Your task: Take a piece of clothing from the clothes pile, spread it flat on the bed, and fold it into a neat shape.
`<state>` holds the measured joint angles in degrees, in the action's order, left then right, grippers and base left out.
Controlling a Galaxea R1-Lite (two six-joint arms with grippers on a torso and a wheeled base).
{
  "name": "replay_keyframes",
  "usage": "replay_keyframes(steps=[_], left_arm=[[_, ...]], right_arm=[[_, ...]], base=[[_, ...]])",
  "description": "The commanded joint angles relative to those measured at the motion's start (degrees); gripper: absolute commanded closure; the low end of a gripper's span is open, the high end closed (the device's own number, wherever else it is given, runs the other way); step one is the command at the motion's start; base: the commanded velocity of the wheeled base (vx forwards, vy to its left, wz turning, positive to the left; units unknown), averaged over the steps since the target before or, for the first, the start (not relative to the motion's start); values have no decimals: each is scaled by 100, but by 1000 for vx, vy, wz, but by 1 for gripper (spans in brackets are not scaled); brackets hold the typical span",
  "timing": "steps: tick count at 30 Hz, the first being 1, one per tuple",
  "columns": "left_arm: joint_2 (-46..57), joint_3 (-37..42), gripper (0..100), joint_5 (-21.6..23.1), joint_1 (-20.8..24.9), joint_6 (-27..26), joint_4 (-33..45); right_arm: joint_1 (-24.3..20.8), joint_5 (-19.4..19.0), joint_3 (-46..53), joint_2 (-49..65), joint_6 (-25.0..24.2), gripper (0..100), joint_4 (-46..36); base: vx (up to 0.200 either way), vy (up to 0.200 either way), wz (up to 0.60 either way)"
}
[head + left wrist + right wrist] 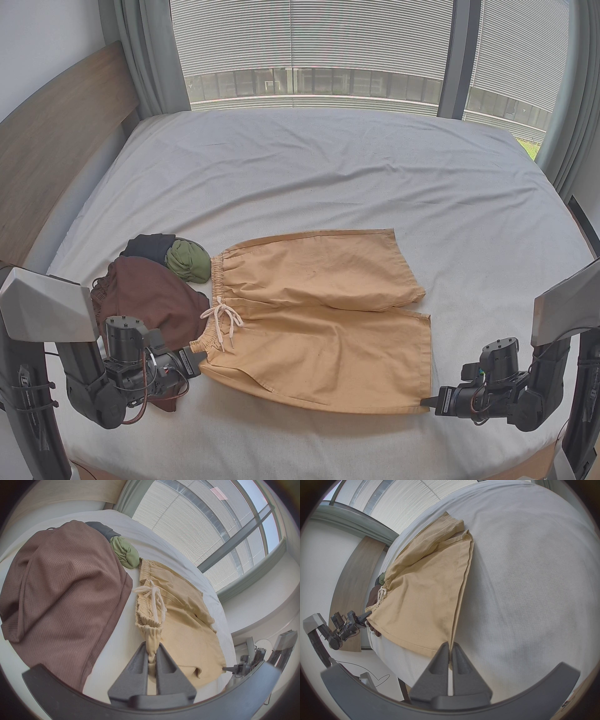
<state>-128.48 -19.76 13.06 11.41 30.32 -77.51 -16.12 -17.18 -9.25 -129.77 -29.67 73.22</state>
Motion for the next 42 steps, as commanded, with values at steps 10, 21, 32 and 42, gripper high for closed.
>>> replay_keyframes(steps=[10, 21, 32, 42], left_arm=[[-257, 825, 100, 109, 151, -87, -827], [-687, 904, 100, 92, 221, -290, -1144], [-696, 851, 100, 101, 221, -290, -1144], [-687, 807, 100, 101, 265, -290, -1144]], right_arm=[[82, -49, 249, 92, 49, 100, 26], [117, -40, 240, -163, 251, 100, 131], [135, -31, 459, -1033, 339, 0, 1380], [-50, 30, 442, -1226, 330, 0, 1511]], base=[[0, 0, 0], [0, 0, 0], [0, 0, 0], [0, 0, 0]])
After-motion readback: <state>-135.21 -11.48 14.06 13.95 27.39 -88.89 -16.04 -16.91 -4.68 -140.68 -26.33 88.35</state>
